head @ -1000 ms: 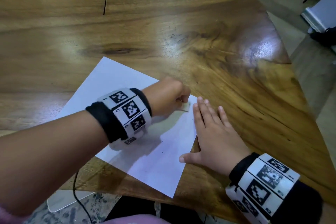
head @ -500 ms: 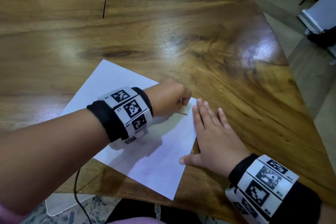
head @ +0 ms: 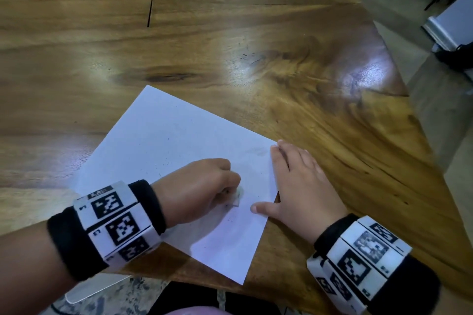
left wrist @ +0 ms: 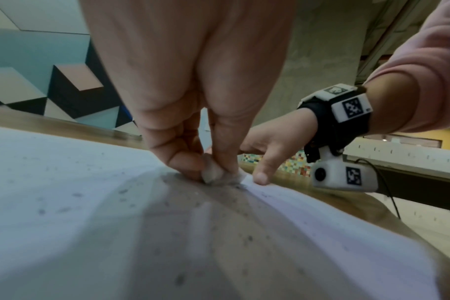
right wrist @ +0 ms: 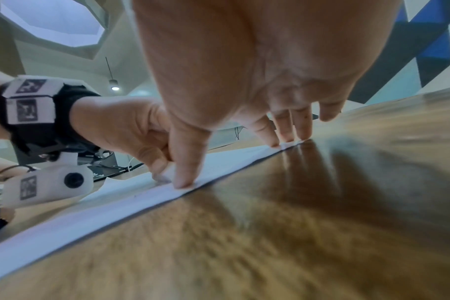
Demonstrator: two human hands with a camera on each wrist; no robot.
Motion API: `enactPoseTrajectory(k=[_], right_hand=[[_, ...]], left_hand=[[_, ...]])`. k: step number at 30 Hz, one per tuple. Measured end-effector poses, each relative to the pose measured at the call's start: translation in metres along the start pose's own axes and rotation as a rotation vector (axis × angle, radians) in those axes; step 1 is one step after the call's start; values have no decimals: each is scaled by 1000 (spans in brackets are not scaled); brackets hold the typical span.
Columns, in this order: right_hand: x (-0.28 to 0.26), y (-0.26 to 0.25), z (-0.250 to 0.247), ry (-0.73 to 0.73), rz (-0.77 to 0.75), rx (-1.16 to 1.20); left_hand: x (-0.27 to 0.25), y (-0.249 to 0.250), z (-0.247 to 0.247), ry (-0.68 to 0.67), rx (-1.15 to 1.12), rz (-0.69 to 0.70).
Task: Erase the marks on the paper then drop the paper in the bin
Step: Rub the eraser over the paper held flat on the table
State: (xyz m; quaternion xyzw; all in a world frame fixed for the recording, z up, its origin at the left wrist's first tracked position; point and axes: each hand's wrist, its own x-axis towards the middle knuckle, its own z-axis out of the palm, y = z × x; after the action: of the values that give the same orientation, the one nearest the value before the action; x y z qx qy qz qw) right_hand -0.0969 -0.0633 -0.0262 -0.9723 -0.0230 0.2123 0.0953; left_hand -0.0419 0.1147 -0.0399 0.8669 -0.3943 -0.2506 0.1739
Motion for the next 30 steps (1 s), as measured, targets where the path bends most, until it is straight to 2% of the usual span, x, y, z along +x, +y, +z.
enactPoseTrajectory(k=[5, 8, 11, 16, 18, 22, 24, 27, 29, 30], right_hand=[[2, -6, -2, 19, 26, 75], [4, -8, -2, 11, 50, 85], [4, -8, -4, -9, 47, 77], [2, -8, -5, -7, 24, 9], [3, -7, -4, -2, 28, 12], [3, -5, -1, -2, 26, -2], [3, -5, -1, -3, 25, -2], [3, -6, -2, -1, 23, -17], [3, -6, -2, -3, 25, -30], [3, -6, -2, -5, 25, -32]], left_hand=[[17, 2, -22, -99, -60, -98], [44, -3, -43, -5, -131, -162], [76, -1, -57, 88, -115, -135], [102, 6, -51, 68, -19, -43], [97, 3, -52, 35, 0, -18], [81, -7, -58, -144, 21, -49], [85, -5, -58, -97, 13, -52], [100, 5, -53, 67, 23, -39], [102, 8, -51, 73, 31, -22], [99, 6, -52, 31, 36, -17]])
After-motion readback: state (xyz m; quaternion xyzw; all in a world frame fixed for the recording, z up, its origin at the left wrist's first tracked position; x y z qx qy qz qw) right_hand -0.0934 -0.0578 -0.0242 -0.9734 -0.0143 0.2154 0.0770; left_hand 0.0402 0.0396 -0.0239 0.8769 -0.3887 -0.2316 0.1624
